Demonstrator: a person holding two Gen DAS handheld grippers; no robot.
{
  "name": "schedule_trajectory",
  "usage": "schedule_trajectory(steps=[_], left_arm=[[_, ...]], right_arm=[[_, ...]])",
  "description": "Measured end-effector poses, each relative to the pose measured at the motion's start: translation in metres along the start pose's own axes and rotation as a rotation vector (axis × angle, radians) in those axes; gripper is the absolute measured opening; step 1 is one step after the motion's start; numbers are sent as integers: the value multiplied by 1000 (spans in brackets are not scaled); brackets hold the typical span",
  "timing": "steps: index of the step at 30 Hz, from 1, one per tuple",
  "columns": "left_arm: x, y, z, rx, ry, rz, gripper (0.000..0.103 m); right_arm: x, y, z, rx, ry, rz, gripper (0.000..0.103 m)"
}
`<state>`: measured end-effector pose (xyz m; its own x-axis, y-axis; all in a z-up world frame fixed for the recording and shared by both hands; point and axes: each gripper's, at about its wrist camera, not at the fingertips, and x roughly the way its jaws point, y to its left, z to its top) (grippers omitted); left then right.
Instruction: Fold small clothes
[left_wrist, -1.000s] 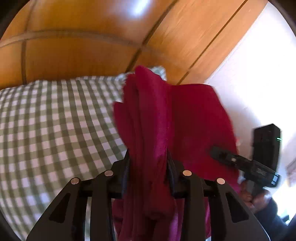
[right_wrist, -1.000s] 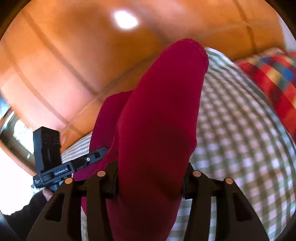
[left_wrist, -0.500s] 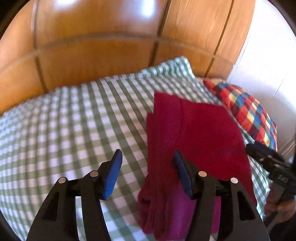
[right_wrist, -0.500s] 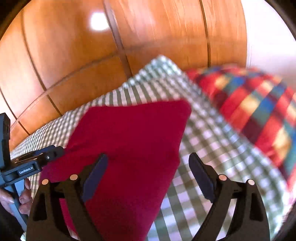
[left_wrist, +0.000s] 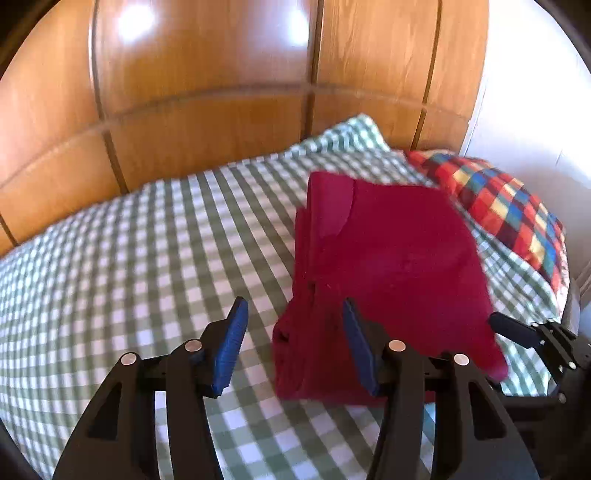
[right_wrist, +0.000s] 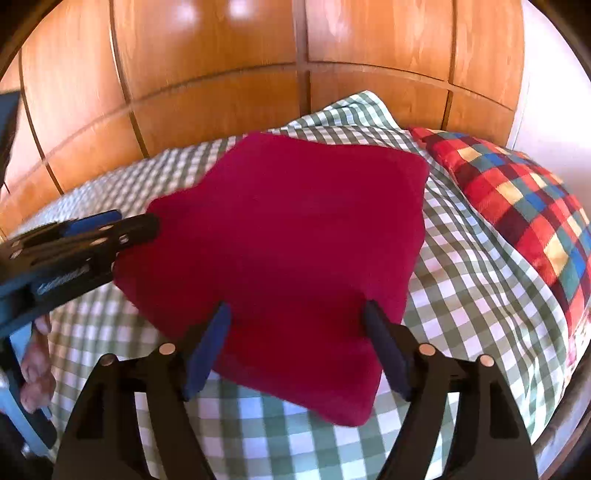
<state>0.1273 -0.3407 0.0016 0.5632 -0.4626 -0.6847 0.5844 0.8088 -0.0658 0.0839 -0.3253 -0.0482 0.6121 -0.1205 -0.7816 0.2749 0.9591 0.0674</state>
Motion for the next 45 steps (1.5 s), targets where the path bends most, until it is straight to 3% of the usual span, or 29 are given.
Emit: schedule_trajectory(steps=[6, 11, 14, 16, 20, 22, 25, 32, 45], left_arm=[[-46, 4, -6, -26, -78, 8, 60], [-75, 6, -14, -42, -103, 27, 62], [-89, 9, -19, -68, -116, 36, 70], [-98, 10, -23, -81, -128, 53, 70], [-107, 8, -30, -80, -125, 79, 75], [-112, 7, -33, -72, -137, 100, 81], [-116, 5, -37, -60, -144, 110, 83], [-121, 3, -44, -54, -152, 122, 91], [-122, 4, -48, -53, -145, 122, 94]], right_arm=[[-41, 8, -18, 88, -42, 38, 85], [-54, 15, -24, 105, -56, 16, 89], [-64, 20, -26, 110, -79, -15, 92], [-72, 23, -27, 123, -98, -52, 94], [-84, 24, -27, 160, -128, -112, 100], [-89, 26, -27, 169, -137, -141, 100], [-97, 29, -29, 169, -156, -170, 100], [-106, 31, -33, 159, -181, -183, 100], [-105, 33, -34, 156, -180, -187, 101]])
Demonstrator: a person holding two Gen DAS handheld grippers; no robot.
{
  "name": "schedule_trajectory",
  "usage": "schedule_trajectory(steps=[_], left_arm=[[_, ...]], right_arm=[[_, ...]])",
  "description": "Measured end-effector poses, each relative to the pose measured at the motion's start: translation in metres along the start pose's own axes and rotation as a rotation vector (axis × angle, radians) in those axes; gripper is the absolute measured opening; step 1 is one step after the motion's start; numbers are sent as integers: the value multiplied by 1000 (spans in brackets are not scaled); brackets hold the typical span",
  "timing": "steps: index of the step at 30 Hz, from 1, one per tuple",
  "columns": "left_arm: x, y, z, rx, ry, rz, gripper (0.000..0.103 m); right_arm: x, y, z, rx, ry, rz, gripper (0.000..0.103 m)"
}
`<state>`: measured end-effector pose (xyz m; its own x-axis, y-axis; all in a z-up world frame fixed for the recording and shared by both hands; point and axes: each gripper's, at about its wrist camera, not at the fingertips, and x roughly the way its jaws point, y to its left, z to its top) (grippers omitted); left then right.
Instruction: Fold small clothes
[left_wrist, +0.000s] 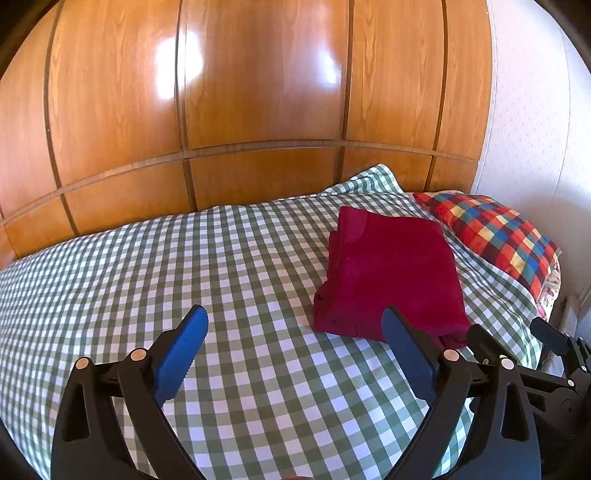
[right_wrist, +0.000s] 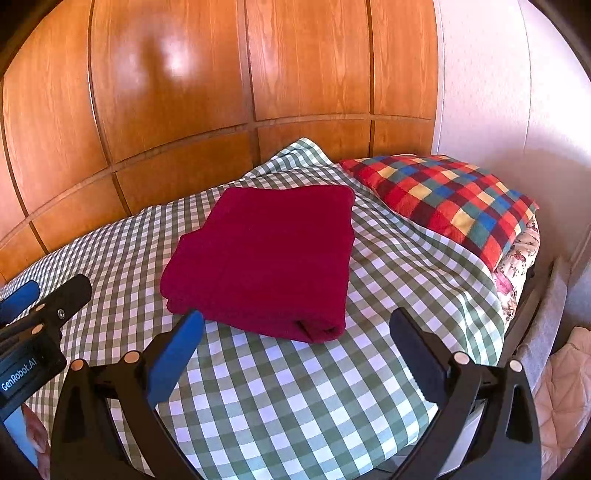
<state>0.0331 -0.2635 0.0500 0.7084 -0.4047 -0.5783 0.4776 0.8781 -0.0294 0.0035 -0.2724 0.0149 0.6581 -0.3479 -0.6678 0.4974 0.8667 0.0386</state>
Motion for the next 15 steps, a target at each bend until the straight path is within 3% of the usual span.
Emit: schedule_trajectory(steps=[15], left_arm=[[-4, 2, 2, 3, -19, 5, 94]], right_arm=[[1, 2, -2, 1, 10, 5, 101]])
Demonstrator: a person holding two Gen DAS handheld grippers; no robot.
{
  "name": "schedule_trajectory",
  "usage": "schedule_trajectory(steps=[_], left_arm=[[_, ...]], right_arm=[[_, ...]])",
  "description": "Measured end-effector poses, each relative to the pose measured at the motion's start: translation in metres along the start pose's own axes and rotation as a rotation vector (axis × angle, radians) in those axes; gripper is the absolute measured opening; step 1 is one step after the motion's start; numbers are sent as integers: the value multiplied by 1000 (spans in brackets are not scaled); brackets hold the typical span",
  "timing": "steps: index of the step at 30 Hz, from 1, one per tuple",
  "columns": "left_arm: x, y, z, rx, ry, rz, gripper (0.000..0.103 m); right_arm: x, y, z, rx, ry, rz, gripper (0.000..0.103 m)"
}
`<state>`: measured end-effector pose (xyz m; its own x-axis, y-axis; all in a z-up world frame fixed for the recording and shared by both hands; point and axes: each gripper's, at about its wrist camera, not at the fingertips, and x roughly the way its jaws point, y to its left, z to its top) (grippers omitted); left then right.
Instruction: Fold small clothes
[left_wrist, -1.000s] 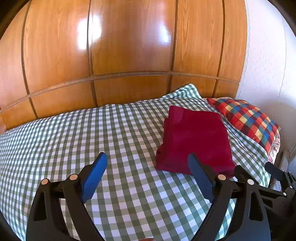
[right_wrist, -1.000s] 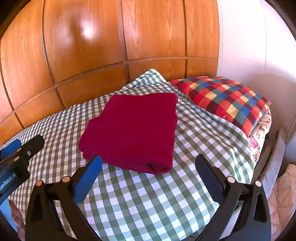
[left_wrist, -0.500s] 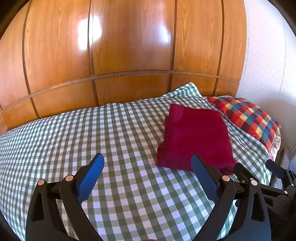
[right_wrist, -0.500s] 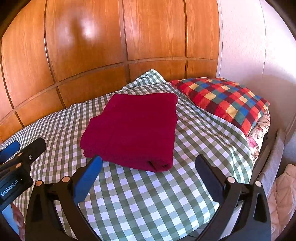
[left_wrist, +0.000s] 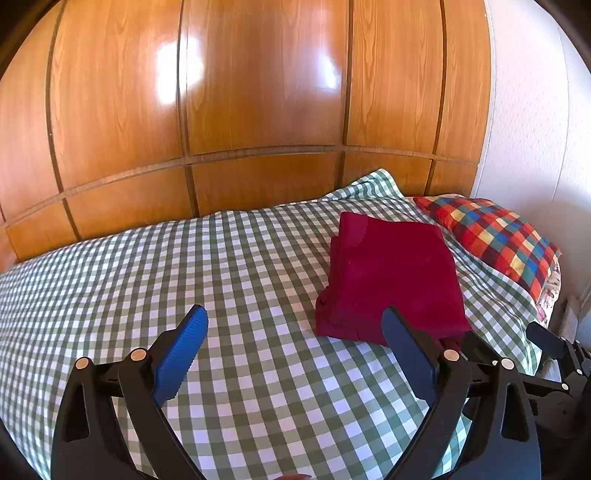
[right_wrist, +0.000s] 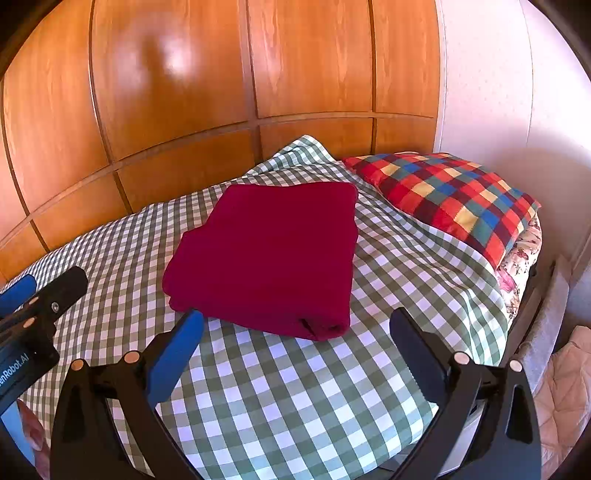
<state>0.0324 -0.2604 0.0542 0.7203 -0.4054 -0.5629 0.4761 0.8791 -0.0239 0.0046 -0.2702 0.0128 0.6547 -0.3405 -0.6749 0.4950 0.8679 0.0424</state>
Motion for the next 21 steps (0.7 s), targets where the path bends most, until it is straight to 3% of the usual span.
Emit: schedule_trajectory(steps=[21], left_arm=[[-17, -1, 6, -2, -47, 16, 94]], right_arm=[[2, 4, -1, -5, 4, 9, 101]])
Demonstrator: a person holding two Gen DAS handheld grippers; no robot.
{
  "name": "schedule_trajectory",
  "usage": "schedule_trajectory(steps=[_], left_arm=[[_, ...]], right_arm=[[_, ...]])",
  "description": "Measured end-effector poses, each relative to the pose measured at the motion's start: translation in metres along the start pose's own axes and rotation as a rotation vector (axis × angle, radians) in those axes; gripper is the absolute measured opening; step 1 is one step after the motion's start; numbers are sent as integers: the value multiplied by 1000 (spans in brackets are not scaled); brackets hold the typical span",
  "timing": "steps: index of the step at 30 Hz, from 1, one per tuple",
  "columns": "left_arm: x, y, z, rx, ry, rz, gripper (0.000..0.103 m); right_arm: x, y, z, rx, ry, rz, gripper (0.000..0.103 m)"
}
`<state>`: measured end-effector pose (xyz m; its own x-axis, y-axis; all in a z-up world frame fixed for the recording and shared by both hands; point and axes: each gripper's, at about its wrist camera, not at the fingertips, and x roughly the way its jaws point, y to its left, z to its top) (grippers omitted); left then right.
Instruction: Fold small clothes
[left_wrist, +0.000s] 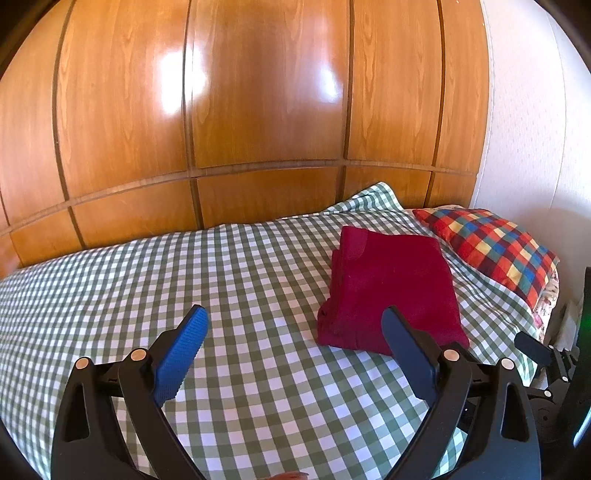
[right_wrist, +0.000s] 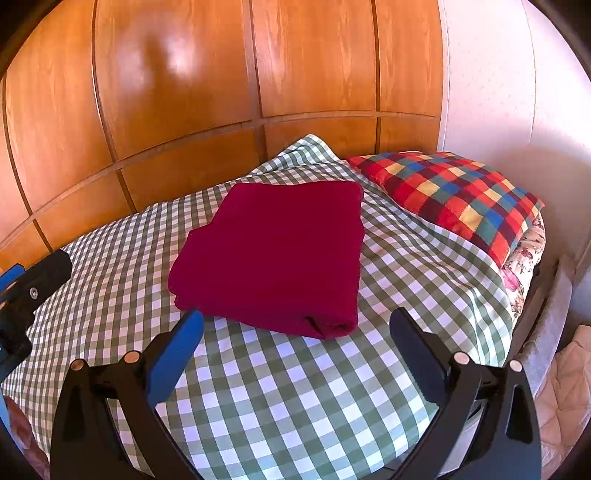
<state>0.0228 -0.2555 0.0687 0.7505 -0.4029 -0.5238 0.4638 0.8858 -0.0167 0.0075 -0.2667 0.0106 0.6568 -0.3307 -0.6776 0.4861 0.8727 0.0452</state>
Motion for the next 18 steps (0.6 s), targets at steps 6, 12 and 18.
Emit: schedule_trajectory(steps=[6, 12, 18], left_arm=[[-4, 4, 1, -16, -23, -6, 94], [3, 10, 0, -31, -6, 1, 90], [14, 15, -3, -47, 48, 34, 92]], right_arm=[[3, 4, -2, -6, 12, 2, 101], [7, 5, -5, -14, 26, 4, 101], [8, -3, -2, 17, 21, -15, 101]])
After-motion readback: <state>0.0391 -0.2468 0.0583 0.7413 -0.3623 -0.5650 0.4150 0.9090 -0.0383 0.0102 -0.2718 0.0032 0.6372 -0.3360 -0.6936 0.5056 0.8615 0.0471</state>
